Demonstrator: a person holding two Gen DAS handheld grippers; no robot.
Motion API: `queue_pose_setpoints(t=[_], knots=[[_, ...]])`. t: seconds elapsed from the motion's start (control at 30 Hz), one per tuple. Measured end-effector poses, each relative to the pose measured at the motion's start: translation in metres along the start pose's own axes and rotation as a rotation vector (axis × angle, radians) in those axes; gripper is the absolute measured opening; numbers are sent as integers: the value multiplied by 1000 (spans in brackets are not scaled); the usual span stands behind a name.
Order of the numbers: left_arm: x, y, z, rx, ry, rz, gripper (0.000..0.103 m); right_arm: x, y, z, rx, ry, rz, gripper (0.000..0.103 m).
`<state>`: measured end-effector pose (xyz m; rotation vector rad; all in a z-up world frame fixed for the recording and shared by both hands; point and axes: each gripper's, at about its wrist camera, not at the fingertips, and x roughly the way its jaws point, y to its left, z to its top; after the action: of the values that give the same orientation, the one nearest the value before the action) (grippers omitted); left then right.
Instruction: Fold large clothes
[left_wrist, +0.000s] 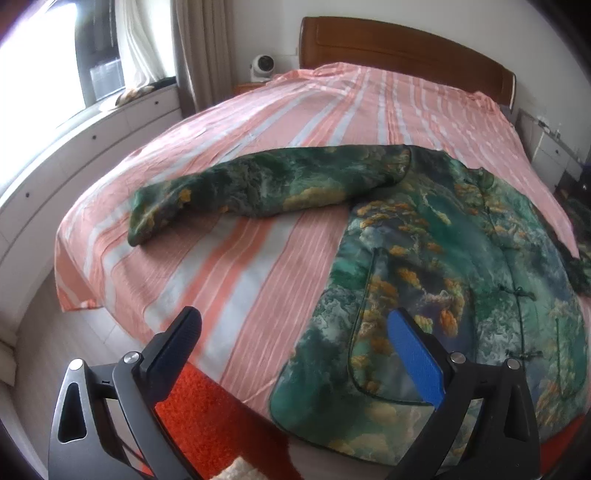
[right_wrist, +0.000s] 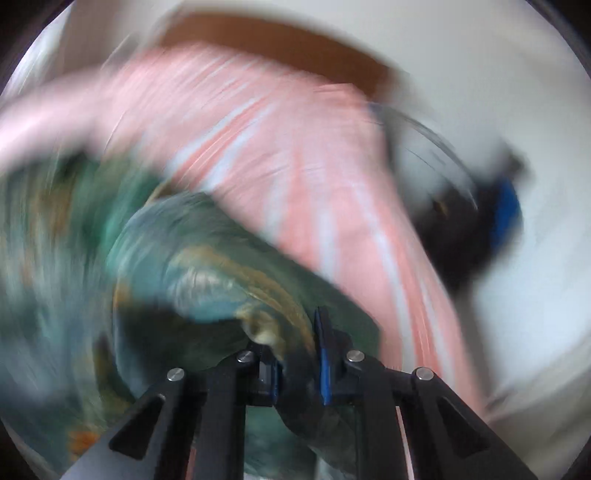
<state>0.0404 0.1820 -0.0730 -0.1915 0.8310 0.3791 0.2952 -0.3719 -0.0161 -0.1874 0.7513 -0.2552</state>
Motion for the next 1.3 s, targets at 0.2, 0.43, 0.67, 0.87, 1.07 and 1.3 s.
queue_pose_setpoints(t=[0.2, 0.43, 0.67, 0.87, 1.07, 1.3], knots=[[1, -20, 11, -11, -31, -90, 101, -45, -171, -114, 674, 46, -113, 57], [10, -45, 14, -51, -45, -146, 101, -97, -177, -210, 779, 124, -77, 63], [47, -81, 7, 28, 16, -190, 101, -164, -46, -209, 465, -82, 151, 89], [90, -103, -21, 155, 85, -102, 101, -158, 16, -217, 257, -126, 208, 89], [95, -110, -35, 201, 56, -60, 103, -154, 33, -217, 197, -108, 213, 89], [100, -107, -28, 196, 114, -83, 103, -141, 29, -218, 235, -63, 215, 89]])
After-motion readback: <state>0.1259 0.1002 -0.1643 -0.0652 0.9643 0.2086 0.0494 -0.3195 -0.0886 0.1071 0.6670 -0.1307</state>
